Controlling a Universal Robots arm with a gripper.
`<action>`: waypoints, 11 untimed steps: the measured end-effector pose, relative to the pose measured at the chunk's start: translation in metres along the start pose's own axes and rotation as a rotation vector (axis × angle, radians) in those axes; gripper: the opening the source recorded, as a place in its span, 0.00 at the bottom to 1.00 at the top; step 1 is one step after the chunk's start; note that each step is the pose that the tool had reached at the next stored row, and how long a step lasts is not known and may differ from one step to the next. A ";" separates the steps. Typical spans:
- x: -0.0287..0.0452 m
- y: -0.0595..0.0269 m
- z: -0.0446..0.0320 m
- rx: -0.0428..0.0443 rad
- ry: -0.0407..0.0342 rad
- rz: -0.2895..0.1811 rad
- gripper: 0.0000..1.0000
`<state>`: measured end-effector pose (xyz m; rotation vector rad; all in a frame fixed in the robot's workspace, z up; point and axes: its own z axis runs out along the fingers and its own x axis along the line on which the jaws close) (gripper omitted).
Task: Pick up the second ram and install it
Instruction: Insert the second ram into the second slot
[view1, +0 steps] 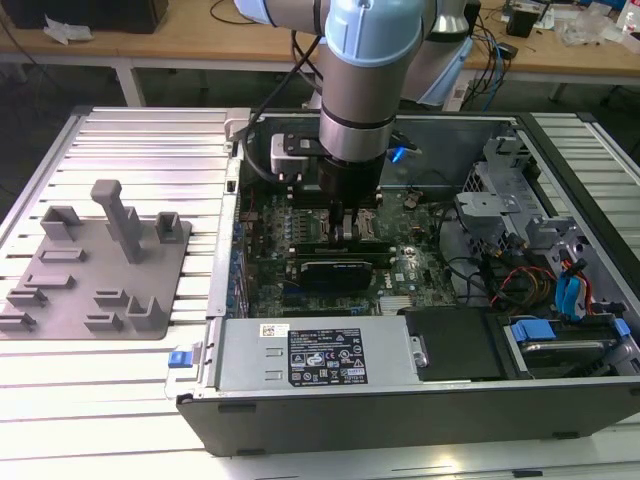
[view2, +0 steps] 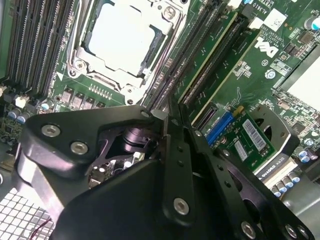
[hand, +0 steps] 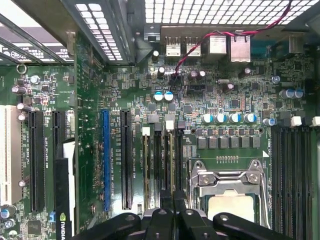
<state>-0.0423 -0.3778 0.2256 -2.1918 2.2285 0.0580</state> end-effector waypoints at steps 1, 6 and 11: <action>-0.0001 -0.0001 0.0003 0.0003 -0.0009 0.000 0.09; -0.0007 0.0003 -0.0200 0.0001 -0.0001 0.000 0.17; -0.0012 -0.0060 -0.0292 0.0000 0.0000 0.000 0.17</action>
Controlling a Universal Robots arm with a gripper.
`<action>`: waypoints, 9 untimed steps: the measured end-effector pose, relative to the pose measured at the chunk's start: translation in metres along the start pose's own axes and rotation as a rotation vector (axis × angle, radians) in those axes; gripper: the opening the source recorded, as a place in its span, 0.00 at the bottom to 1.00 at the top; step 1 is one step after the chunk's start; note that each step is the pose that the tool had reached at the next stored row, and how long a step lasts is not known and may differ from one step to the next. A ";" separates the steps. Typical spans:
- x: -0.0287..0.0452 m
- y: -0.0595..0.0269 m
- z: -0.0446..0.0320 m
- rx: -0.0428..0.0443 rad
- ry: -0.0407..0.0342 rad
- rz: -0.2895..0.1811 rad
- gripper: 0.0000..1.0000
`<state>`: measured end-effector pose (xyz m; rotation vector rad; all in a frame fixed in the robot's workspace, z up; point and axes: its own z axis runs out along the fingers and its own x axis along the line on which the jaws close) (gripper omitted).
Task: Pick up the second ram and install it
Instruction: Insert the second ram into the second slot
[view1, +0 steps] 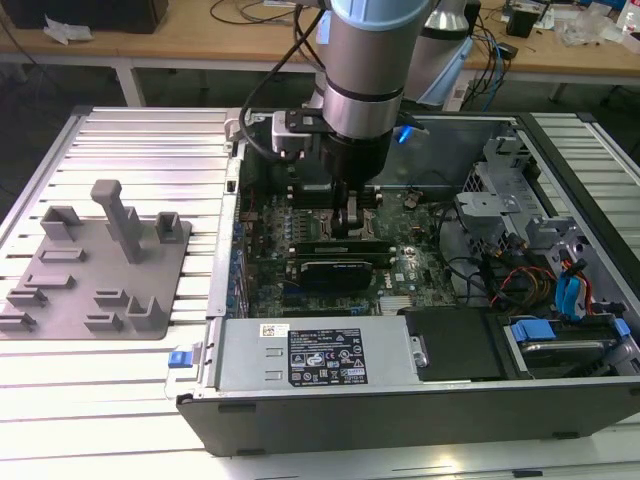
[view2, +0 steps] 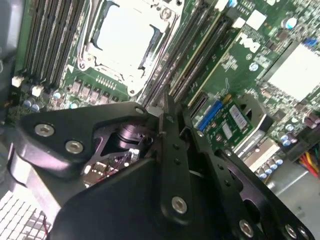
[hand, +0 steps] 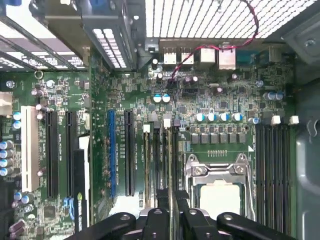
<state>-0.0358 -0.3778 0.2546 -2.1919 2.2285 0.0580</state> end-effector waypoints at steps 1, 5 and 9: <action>0.0000 -0.0025 0.0000 0.0000 -0.0001 0.000 0.17; -0.0001 -0.0054 0.0000 0.0001 -0.0001 0.000 0.17; -0.0001 -0.0059 0.0000 0.0001 -0.0001 0.000 0.08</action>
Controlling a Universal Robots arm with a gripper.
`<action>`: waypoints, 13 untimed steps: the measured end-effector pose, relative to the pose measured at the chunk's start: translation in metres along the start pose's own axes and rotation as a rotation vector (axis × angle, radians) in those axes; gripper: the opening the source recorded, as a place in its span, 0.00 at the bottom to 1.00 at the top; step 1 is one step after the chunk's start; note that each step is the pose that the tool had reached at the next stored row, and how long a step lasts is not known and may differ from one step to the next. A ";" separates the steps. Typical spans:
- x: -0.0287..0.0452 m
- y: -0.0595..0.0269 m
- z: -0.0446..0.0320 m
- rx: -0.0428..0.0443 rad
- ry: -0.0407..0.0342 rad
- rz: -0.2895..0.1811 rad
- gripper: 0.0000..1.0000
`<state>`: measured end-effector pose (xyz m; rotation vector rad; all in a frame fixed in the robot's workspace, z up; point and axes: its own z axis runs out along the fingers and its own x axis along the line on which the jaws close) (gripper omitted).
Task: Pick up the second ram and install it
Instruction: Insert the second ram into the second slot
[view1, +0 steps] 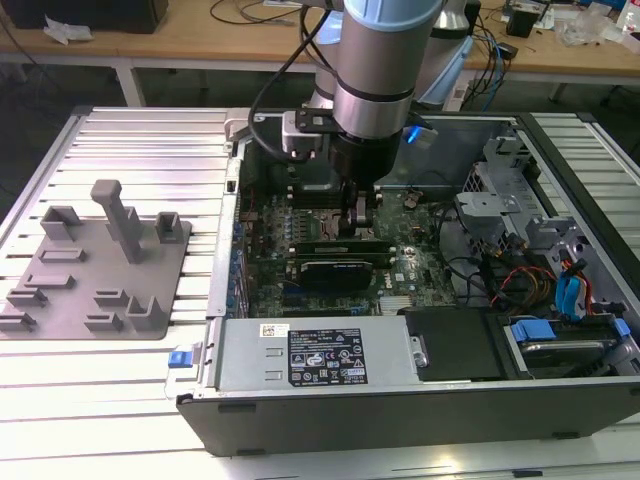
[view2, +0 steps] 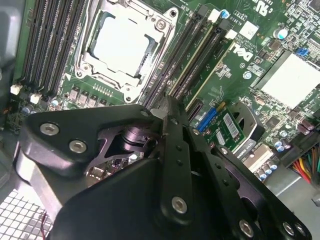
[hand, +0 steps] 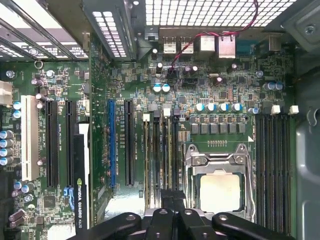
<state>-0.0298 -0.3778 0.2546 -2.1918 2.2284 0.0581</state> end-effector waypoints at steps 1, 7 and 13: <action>0.0000 -0.0001 0.0000 0.0000 0.0000 0.000 0.08; -0.0045 -0.0014 0.0017 0.0000 -0.0014 0.000 0.08; -0.0057 -0.0016 0.0061 0.0000 -0.0011 0.000 0.08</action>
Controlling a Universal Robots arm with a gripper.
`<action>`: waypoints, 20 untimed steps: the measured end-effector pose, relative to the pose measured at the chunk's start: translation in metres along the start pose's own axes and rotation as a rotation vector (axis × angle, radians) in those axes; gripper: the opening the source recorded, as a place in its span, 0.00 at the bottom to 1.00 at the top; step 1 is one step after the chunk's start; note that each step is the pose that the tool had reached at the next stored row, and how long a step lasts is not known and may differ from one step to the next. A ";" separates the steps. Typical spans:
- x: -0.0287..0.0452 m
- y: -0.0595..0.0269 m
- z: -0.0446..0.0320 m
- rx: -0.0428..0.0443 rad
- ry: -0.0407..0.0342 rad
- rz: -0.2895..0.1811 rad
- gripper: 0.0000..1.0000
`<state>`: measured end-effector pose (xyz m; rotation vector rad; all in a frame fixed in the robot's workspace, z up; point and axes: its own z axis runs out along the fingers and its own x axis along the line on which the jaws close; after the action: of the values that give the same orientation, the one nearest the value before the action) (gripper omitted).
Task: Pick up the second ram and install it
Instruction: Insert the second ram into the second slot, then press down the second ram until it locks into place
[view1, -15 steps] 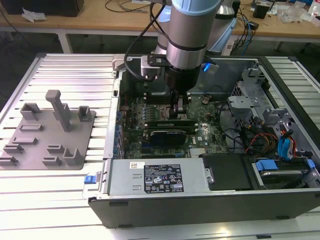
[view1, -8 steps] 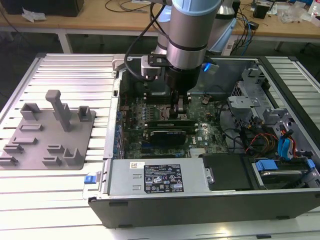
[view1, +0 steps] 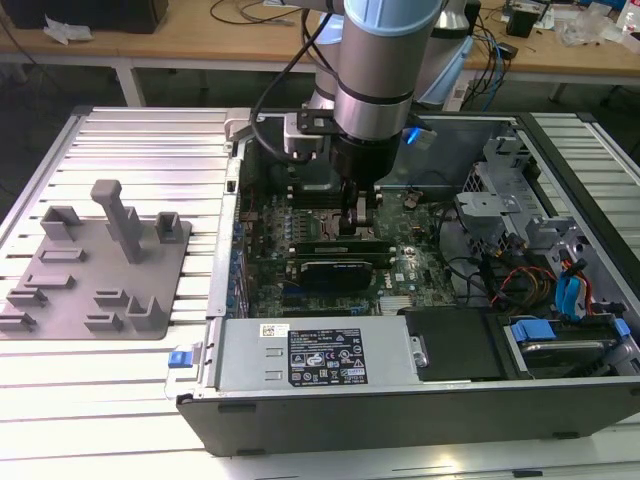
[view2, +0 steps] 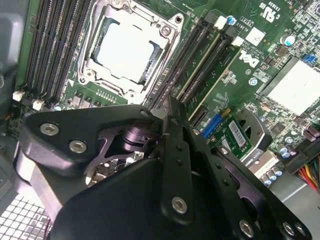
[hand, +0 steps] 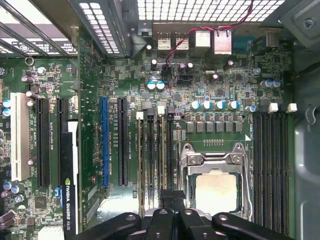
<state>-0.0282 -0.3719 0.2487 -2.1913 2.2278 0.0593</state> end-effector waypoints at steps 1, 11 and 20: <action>-0.0001 0.0000 0.0002 0.0001 -0.0001 0.000 0.08; -0.0008 0.0000 0.0015 0.0000 0.0000 0.000 0.08; -0.0012 -0.0130 0.0018 -0.0001 -0.0001 0.000 0.08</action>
<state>-0.0152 -0.3708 0.2467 -2.1913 2.2278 0.0595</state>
